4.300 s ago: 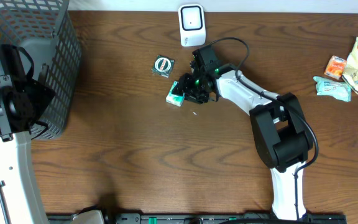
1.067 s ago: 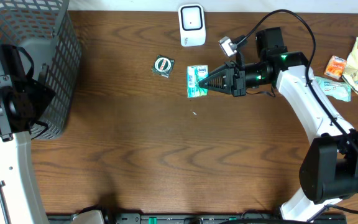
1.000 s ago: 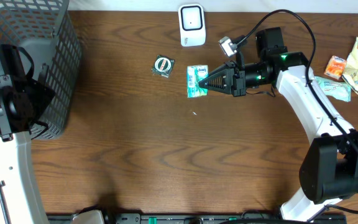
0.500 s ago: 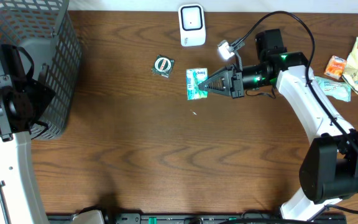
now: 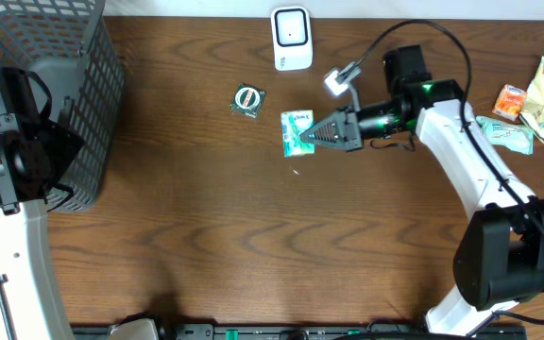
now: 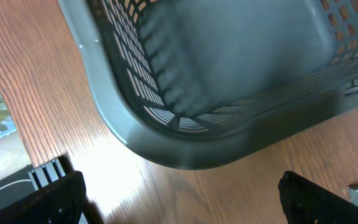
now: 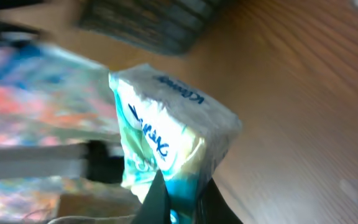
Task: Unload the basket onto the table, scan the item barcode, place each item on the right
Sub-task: 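Raise the Kleenex packet in front of the scanner window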
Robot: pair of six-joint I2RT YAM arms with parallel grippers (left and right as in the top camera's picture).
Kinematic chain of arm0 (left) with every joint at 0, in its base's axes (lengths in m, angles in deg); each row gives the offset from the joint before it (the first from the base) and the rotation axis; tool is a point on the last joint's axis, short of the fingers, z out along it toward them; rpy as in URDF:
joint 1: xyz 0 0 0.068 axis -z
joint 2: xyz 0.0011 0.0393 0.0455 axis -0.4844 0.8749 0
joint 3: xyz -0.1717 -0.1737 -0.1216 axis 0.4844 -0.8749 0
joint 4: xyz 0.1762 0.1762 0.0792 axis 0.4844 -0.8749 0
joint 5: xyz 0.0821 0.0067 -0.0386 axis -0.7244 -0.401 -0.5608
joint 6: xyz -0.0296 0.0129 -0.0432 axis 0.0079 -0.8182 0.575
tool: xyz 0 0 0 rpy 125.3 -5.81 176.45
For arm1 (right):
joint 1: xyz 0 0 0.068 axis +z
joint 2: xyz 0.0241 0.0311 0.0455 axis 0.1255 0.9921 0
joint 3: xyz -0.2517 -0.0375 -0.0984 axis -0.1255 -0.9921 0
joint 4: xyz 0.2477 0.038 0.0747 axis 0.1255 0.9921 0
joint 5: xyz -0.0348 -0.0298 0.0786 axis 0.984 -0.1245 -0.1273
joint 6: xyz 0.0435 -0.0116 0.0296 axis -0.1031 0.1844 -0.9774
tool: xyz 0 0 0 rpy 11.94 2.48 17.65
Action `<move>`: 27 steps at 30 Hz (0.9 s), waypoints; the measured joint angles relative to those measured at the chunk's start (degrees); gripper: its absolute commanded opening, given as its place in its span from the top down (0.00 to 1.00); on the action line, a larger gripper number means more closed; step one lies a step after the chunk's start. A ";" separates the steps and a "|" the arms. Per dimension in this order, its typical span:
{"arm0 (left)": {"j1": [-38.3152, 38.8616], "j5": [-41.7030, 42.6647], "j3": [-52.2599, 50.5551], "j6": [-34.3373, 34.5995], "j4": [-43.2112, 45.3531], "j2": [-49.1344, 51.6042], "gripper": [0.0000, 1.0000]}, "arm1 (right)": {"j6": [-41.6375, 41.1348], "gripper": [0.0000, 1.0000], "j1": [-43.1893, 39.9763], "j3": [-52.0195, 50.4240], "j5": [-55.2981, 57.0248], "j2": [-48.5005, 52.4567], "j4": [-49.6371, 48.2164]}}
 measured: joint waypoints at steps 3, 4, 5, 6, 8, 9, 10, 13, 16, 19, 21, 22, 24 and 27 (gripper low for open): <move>0.00 0.00 0.00 0.00 0.00 0.00 0.02 | -6.95 0.99 3.52 -0.02 18.32 0.00 0.85; -0.02 0.00 0.00 0.00 0.00 0.00 0.02 | -8.94 0.99 5.09 -0.02 24.94 0.00 1.03; 0.00 0.00 0.00 0.00 0.00 0.00 0.02 | -10.23 0.99 6.27 -0.02 29.77 0.00 1.07; 0.00 0.00 0.00 0.00 0.00 0.00 0.02 | -11.50 0.99 7.63 -0.02 34.88 0.00 1.14; 0.00 0.00 0.00 0.00 0.00 0.00 0.02 | -13.05 0.99 9.44 -0.02 41.68 0.00 1.11; 0.00 0.00 0.00 0.00 0.00 0.00 0.02 | -13.70 0.99 10.08 -0.02 44.26 0.02 0.96; -0.02 0.00 0.00 0.00 0.00 0.00 0.02 | -14.34 0.99 10.47 -0.02 46.49 0.22 0.37; -0.02 0.00 0.00 0.00 0.00 0.00 0.02 | -15.37 0.99 10.58 0.87 51.04 2.45 -0.79; -0.02 0.00 0.00 0.00 0.00 0.00 0.02 | -15.47 0.99 10.10 5.46 53.20 6.93 0.68; -0.02 -0.02 0.00 0.00 0.02 0.00 0.02 | -14.36 0.99 9.53 17.14 54.93 14.10 4.46; 0.00 0.02 0.00 0.00 -0.02 0.00 0.02 | -13.49 0.99 9.38 26.43 56.63 18.69 6.88; 0.00 0.00 0.00 0.00 0.04 0.00 0.03 | -12.74 0.99 9.33 32.76 57.86 21.70 9.35; 0.00 0.00 -0.02 0.00 0.00 0.00 0.02 | -11.34 0.99 9.33 43.54 60.57 26.82 12.74; 0.00 0.00 -0.02 0.00 0.02 0.00 0.02 | -9.44 0.99 9.29 56.37 65.53 33.53 15.32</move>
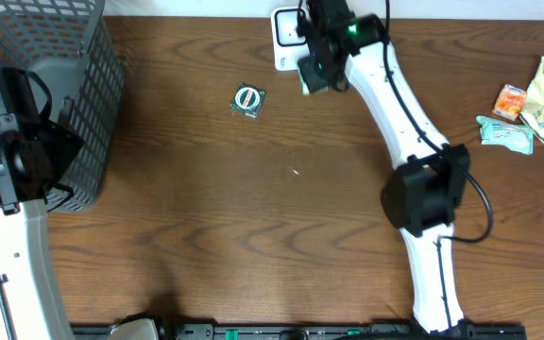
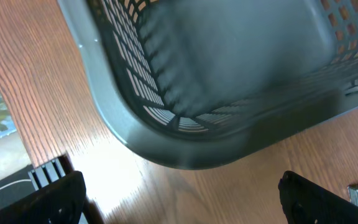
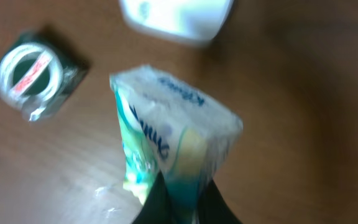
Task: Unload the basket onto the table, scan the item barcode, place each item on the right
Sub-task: 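Raise the Kleenex packet in front of the scanner window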
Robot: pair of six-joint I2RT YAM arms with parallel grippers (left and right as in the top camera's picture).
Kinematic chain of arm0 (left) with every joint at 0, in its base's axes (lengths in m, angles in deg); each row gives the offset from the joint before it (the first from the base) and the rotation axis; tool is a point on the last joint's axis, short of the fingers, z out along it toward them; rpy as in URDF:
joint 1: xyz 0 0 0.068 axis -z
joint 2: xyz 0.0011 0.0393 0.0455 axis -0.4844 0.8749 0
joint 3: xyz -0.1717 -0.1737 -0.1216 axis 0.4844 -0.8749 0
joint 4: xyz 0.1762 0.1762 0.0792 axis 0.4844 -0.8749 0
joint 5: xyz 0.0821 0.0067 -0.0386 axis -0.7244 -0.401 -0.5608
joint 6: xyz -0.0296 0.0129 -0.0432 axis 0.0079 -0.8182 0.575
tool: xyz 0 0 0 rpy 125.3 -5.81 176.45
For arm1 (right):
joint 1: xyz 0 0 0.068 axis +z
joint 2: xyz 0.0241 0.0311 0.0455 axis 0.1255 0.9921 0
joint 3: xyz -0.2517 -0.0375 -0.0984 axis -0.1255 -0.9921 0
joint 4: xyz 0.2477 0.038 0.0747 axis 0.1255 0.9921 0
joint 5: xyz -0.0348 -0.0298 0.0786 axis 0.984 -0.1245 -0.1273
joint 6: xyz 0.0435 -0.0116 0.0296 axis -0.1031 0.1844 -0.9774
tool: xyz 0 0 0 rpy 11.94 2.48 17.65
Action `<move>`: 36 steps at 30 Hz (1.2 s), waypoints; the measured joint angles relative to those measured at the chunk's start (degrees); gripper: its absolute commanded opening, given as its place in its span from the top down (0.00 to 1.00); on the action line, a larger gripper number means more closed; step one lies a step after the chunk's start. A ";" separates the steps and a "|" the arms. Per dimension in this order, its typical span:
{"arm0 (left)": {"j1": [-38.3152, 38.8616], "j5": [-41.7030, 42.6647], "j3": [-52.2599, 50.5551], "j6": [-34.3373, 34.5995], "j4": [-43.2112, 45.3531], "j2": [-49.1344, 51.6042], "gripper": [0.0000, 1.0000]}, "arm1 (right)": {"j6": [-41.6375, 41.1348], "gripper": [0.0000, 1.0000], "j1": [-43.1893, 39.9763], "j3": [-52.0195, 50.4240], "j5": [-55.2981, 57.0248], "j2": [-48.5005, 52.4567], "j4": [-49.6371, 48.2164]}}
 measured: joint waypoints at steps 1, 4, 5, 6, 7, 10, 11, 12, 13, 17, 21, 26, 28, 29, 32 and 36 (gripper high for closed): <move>0.00 0.00 0.00 0.00 -0.02 0.00 0.02 | 0.81 0.99 -0.02 2.86 1.53 1.70 -0.13; 0.00 0.00 0.00 0.00 -0.02 0.00 0.02 | 4.35 0.99 -0.07 7.63 6.86 5.42 -6.23; 0.00 0.00 0.00 -0.02 -0.02 0.00 0.02 | 5.33 0.99 -0.07 7.72 7.87 5.75 -8.46; -0.02 0.00 0.00 0.00 -0.02 0.00 0.02 | 6.97 0.99 -0.04 7.74 9.27 6.14 -12.04; -0.02 0.00 0.00 0.00 0.00 0.00 0.03 | 8.52 0.99 -0.04 7.74 10.16 6.32 -14.47; -0.02 0.00 0.00 0.00 -0.02 0.00 0.02 | 14.36 0.99 0.09 7.78 12.15 6.45 -21.90; -0.02 0.00 0.00 0.00 -0.02 0.00 0.02 | 16.33 0.99 0.22 7.87 12.61 6.45 -23.76; 0.00 0.00 0.00 0.00 0.00 0.00 0.02 | 18.14 0.99 0.35 7.91 12.94 6.45 -25.11; -0.02 0.00 0.00 0.00 0.00 0.00 0.02 | 19.71 0.99 0.50 7.96 13.14 6.47 -26.03; 0.00 0.00 0.00 0.00 -0.02 0.00 0.02 | 25.14 0.99 1.25 8.09 13.29 7.04 -27.71; 0.00 0.00 0.00 0.00 -0.02 0.00 0.02 | 32.54 0.99 2.08 8.09 13.40 8.76 -27.58; -0.02 0.00 0.00 0.00 -0.02 0.00 0.02 | 38.07 0.99 2.99 8.07 14.19 11.19 -27.30; 0.00 0.00 0.00 0.00 -0.02 0.00 0.02 | 39.43 0.99 3.17 8.07 14.19 11.26 -27.06; 0.00 0.00 0.00 0.00 -0.02 0.00 0.02 | 40.24 0.99 3.19 8.07 14.25 11.26 -26.82; 0.00 0.00 0.00 0.00 -0.02 0.00 0.03 | 41.57 0.99 3.15 8.07 14.49 11.26 -25.86; 0.00 0.00 0.00 0.00 -0.02 0.00 0.02 | 40.30 0.99 2.91 8.07 14.69 11.26 -24.85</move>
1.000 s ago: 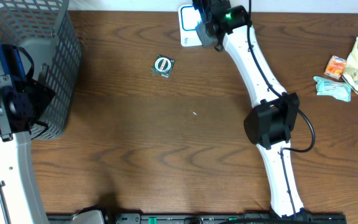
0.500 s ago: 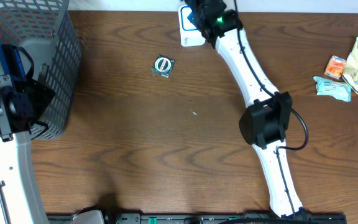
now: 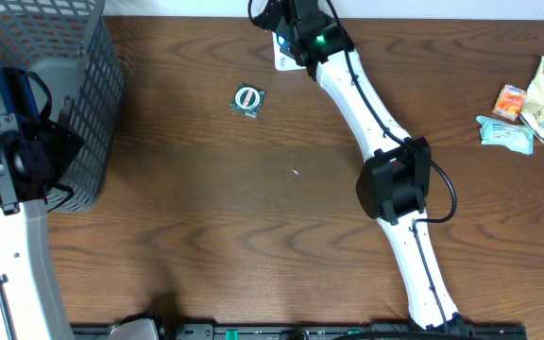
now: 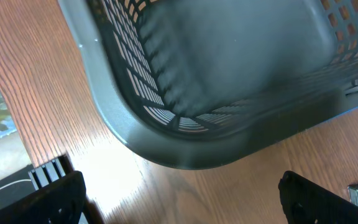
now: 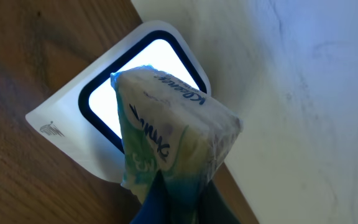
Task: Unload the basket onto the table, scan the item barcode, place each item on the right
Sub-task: 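Raise the Kleenex packet in front of the scanner window, then carry the Kleenex packet to the right table edge and drop it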
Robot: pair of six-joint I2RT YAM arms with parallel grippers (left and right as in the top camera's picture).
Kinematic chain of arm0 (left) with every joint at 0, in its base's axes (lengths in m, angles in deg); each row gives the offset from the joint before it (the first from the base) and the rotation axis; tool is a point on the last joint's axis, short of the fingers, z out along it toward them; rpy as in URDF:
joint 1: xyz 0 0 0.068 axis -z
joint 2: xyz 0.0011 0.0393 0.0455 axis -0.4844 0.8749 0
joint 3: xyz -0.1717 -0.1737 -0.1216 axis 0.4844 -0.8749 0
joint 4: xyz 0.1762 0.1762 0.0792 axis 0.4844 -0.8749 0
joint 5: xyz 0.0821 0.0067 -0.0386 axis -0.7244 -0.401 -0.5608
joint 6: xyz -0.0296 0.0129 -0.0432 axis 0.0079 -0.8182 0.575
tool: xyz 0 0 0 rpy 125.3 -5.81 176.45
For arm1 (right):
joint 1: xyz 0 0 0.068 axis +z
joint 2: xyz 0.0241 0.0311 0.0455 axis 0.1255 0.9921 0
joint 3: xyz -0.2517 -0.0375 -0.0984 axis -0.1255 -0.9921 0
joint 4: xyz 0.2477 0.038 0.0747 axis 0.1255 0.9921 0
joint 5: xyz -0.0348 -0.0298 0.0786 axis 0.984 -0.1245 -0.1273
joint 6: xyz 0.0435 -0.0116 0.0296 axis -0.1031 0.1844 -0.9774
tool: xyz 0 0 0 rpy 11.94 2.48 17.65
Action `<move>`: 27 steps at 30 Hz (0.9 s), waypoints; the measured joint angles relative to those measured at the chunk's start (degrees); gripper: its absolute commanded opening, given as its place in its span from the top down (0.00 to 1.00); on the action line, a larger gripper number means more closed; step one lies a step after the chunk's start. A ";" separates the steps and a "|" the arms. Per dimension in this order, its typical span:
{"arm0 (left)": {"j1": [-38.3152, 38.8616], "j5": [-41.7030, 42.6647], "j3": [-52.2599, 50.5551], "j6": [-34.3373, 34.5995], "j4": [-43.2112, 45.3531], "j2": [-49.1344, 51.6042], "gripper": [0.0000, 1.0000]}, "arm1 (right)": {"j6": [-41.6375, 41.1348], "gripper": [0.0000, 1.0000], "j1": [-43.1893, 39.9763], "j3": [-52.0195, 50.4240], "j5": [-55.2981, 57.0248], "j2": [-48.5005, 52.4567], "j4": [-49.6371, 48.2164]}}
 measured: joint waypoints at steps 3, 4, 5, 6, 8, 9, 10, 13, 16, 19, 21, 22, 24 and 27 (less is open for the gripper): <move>0.00 0.00 0.00 0.00 0.00 0.00 0.03 | -3.74 0.99 -0.70 0.00 0.11 0.00 0.17; -0.02 0.00 0.00 0.00 0.00 0.00 0.02 | -5.27 0.99 -1.09 0.00 0.11 -0.09 0.22; 0.00 0.00 0.00 0.00 0.00 0.00 0.02 | -7.43 0.99 -1.75 0.00 0.09 -0.35 0.61; 0.00 0.00 0.00 0.00 0.00 0.00 0.03 | -9.42 0.99 -2.45 0.00 0.07 -0.70 1.11; -0.02 0.00 0.00 0.00 0.02 0.00 0.03 | -14.38 0.99 -4.61 0.00 -0.02 -2.34 3.15; 0.00 0.00 0.00 0.00 0.00 0.00 0.02 | -16.24 0.99 -5.57 0.00 -0.07 -3.23 4.04; 0.00 0.00 0.00 0.00 0.00 0.00 0.03 | -18.82 0.99 -7.08 0.00 -0.04 -4.68 5.33; 0.00 0.00 0.00 0.00 -0.02 0.00 0.02 | -25.49 0.99 -11.69 0.00 -0.07 -9.46 9.79; 0.00 0.00 0.00 0.00 -0.02 0.00 0.02 | -34.16 0.99 -18.08 0.20 0.15 -14.86 16.55; 0.00 0.00 0.00 0.00 -0.02 0.00 0.02 | -41.64 0.99 -24.17 0.90 0.66 -17.20 24.09; -0.02 0.00 0.00 0.00 -0.02 0.00 0.02 | -46.75 0.99 -28.57 1.03 0.83 -17.29 28.83; 0.00 0.00 0.00 0.00 0.00 0.00 0.02 | -48.89 0.99 -30.38 1.01 0.81 -16.90 30.53; -0.02 0.00 0.00 0.00 0.00 0.00 0.02 | -53.51 0.99 -33.68 0.92 0.83 -15.93 32.81; 0.00 0.00 0.00 0.00 0.00 0.00 0.03 | -61.44 0.99 -38.16 0.00 0.57 -14.51 34.56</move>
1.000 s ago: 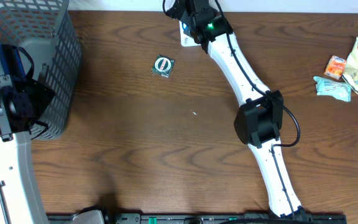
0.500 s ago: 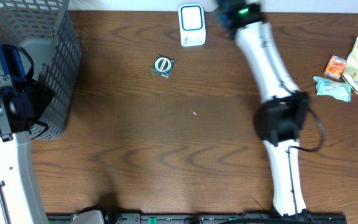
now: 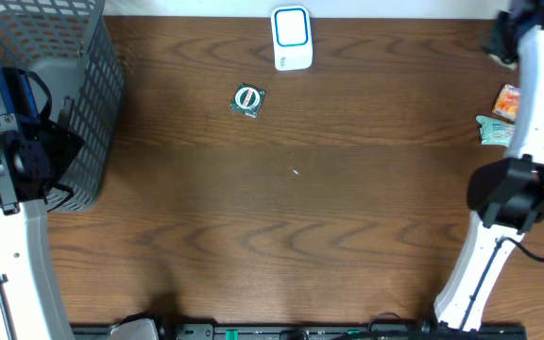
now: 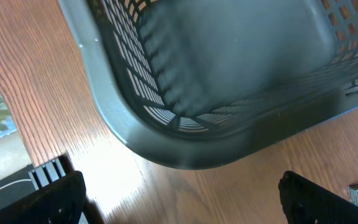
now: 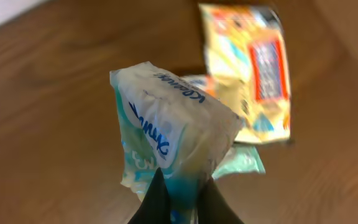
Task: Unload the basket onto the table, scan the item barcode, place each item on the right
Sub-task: 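Carry the Kleenex packet to the right table edge and drop it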
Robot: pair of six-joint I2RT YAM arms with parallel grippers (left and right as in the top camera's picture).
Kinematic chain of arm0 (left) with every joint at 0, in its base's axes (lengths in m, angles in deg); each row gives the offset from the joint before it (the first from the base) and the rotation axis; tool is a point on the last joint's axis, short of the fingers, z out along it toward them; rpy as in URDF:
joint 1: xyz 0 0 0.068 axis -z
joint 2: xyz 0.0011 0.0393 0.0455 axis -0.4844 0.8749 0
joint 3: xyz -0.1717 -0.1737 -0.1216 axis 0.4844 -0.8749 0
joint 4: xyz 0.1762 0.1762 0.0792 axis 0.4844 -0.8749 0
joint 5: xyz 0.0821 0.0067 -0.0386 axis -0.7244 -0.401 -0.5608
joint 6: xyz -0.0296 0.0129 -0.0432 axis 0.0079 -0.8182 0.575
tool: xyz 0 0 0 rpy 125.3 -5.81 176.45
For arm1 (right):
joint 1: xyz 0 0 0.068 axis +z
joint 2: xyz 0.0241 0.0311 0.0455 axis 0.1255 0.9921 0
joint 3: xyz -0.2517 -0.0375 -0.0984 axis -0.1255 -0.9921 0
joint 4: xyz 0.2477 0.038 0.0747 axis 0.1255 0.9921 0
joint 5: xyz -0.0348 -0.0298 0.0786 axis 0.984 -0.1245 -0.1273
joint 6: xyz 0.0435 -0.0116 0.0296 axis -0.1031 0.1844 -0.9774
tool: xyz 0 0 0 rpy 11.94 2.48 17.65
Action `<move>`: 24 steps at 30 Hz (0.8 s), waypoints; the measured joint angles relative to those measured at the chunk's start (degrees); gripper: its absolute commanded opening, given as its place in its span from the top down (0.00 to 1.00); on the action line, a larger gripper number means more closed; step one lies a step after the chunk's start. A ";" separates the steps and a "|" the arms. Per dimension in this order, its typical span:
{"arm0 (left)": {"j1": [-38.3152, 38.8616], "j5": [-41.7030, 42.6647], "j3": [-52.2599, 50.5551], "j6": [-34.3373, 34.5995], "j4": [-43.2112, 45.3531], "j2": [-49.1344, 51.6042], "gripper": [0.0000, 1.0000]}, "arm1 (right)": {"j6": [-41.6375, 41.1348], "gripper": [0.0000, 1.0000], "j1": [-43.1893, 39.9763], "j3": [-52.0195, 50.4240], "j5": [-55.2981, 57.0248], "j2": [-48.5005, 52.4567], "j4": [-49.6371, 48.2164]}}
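Observation:
The white barcode scanner [image 3: 291,38] with a blue-rimmed window stands at the back centre of the table. My right gripper [image 5: 180,186] is shut on a white, blue and green tissue pack [image 5: 169,137], holding it by its lower end. In the overhead view the right gripper [image 3: 501,36] is at the far back right, well away from the scanner. Beneath the pack lie a yellow snack bag [image 5: 247,74] and a teal packet [image 5: 246,163]. My left gripper [image 4: 182,202] is open with nothing between its fingers, beside the basket.
A grey mesh basket [image 3: 74,85] fills the back left corner, with my left arm [image 3: 8,151] at its side. A small green packet [image 3: 248,100] lies left of the scanner. An orange packet [image 3: 508,102] and a teal packet [image 3: 494,130] lie at the right edge.
My right gripper, still shut on the tissue pack, has gone from in front of the scanner window to the far back right, above the snack packets. The left arm has not moved.
My right gripper held the tissue pack low over the table, below the scanner. Then it was close beside the scanner, then the pack faced the scanner's window. Now the pack is held over the pile of snacks at the right.

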 measured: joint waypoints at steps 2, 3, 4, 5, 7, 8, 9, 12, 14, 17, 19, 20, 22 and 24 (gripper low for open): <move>0.00 0.00 0.00 0.00 0.00 0.00 0.02 | -2.78 0.99 -1.97 -0.98 -0.59 0.33 0.02; 0.00 0.00 0.00 0.00 0.00 0.00 0.02 | -3.82 0.98 -2.80 -1.66 -1.14 0.39 -0.24; 0.00 0.00 0.00 0.00 0.00 0.00 0.02 | -4.92 0.98 -3.85 -2.62 -1.84 0.39 -0.76; 0.00 0.00 0.00 0.00 0.00 0.00 0.02 | -5.64 0.98 -4.70 -3.48 -2.38 0.39 -1.33; 0.00 0.00 0.00 0.00 0.00 0.00 0.02 | -6.80 0.97 -6.23 -5.62 -2.99 0.39 -3.13; 0.00 0.00 0.00 0.00 0.00 0.00 0.02 | -7.15 0.96 -6.97 -6.73 -3.28 0.39 -4.20; -0.02 0.00 0.00 0.00 0.00 0.00 0.02 | -7.45 0.93 -7.63 -7.98 -3.54 0.39 -5.35; 0.00 0.00 0.00 0.00 0.00 0.00 0.02 | -8.20 0.92 -9.46 -11.47 -4.00 0.39 -8.48; 0.00 0.00 0.00 0.00 0.00 0.00 0.02 | -8.33 0.97 -10.47 -13.25 -4.09 0.39 -10.25; 0.00 0.00 0.00 0.00 0.00 0.00 0.03 | -8.24 0.92 -11.89 -14.32 -4.09 0.48 -12.09; -0.02 0.00 0.00 0.00 0.00 0.00 0.02 | -8.00 0.73 -12.83 -14.29 -4.07 0.48 -12.66; -0.02 0.00 0.00 0.00 0.00 0.00 0.02 | -7.72 0.57 -13.27 -14.23 -4.09 0.48 -12.74; 0.00 0.00 0.00 0.00 0.00 0.00 0.03 | -6.73 0.33 -13.88 -14.08 -4.15 0.48 -12.72; 0.00 0.00 0.00 0.00 0.00 0.00 0.02 | -4.70 0.28 -14.38 -13.62 -4.15 0.48 -12.02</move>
